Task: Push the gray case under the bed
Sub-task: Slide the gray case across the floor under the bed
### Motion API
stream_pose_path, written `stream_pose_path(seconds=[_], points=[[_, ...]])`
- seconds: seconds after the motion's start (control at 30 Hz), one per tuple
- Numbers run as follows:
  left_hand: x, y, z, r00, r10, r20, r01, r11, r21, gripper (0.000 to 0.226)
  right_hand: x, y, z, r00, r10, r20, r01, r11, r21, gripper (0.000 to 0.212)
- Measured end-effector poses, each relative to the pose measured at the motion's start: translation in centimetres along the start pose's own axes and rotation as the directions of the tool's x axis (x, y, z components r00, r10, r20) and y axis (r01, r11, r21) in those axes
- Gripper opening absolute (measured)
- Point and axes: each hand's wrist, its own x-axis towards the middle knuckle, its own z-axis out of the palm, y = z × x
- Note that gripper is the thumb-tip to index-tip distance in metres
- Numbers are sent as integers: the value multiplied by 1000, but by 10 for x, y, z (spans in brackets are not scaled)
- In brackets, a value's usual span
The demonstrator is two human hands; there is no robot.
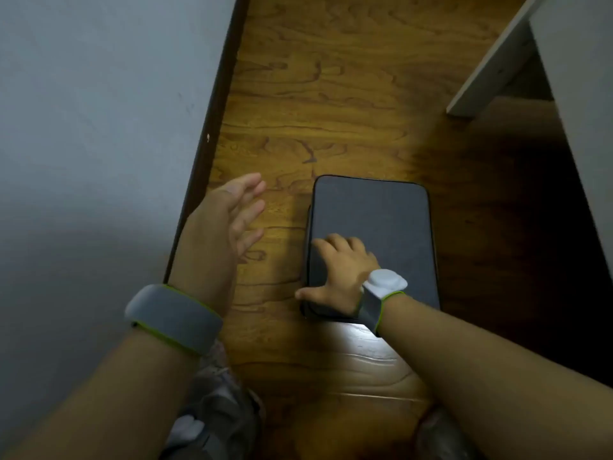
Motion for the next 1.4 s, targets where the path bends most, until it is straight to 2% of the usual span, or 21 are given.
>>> stream_pose_path(seconds=[0.13, 0.27, 0.43, 0.73, 0.87, 1.13, 1.4], points=[[1, -8, -4, 1000, -18, 3, 18, 1000, -5, 46, 3, -5, 11, 988, -8, 154, 24, 994, -106, 106], [3, -14, -4, 999, -48, 2, 48, 999, 6, 48, 6, -7, 19, 955, -5, 297, 49, 989, -141, 103], [4, -21, -8, 999, -51, -19, 52, 998, 25, 47, 9, -7, 26, 913, 17, 407, 59, 983, -174, 97], [1, -25, 0, 996, -90, 15, 89, 995, 45, 50, 13, -9, 26, 881, 90, 464, -5, 983, -181, 79], [-2, -26, 3, 995, -92, 37, 90, 995, 51, 59, 11, -4, 25, 863, 118, 492, -56, 989, -139, 84], [-5, -28, 6, 995, -76, 59, 72, 995, 63, 64, 2, 7, 27, 869, 125, 478, -76, 990, -121, 88], [-8, -26, 11, 995, -84, 51, 78, 991, 104, 48, -6, 23, 34, 891, 130, 435, -91, 990, -108, 88]])
